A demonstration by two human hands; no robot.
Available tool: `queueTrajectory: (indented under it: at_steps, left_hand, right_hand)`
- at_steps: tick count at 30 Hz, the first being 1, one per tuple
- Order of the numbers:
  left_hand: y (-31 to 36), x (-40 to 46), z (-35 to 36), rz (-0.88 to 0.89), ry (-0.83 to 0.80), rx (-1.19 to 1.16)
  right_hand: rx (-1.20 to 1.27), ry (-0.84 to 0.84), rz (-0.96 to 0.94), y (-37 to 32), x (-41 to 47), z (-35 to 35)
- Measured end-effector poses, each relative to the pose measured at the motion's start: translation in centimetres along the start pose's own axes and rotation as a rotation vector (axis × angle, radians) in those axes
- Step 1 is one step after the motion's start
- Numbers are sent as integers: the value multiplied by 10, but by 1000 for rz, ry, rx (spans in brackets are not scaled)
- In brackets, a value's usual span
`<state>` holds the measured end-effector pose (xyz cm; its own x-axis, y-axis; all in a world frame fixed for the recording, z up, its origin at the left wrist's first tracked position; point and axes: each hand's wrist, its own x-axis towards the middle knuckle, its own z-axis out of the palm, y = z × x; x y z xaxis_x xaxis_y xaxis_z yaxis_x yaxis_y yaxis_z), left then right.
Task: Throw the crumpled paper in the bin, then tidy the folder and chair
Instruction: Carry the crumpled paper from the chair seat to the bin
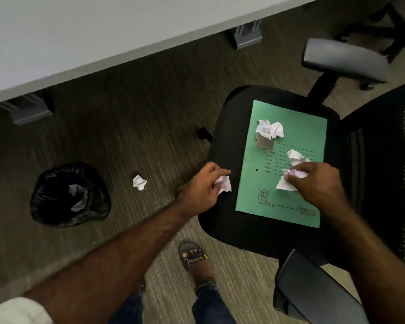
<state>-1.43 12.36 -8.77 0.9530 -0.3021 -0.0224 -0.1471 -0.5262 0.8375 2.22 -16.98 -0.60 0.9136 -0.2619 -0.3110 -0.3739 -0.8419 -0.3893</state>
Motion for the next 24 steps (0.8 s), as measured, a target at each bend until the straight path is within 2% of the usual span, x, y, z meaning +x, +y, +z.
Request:
queueTrajectory:
  at_steps: [5, 11, 15, 20, 24]
  left_hand:
    - [-38, -21, -29, -112, 126, -47]
    - [-87, -64, -83, -288, 328, -55]
    - [-119, -104, -125, -404, 490, -60]
    - [-160, -162, -173, -575, 664, -107]
    - [-201, -205, -198, -729, 746, -121]
  right_hand:
    - [58, -1, -34, -51, -17, -14]
    - [104, -57, -166, -125, -31, 10]
    - [100, -92, -272, -182, -42, 44]
    - [55, -224, -406, -254, -64, 100]
    - [34, -317, -498, -307, -88, 154]
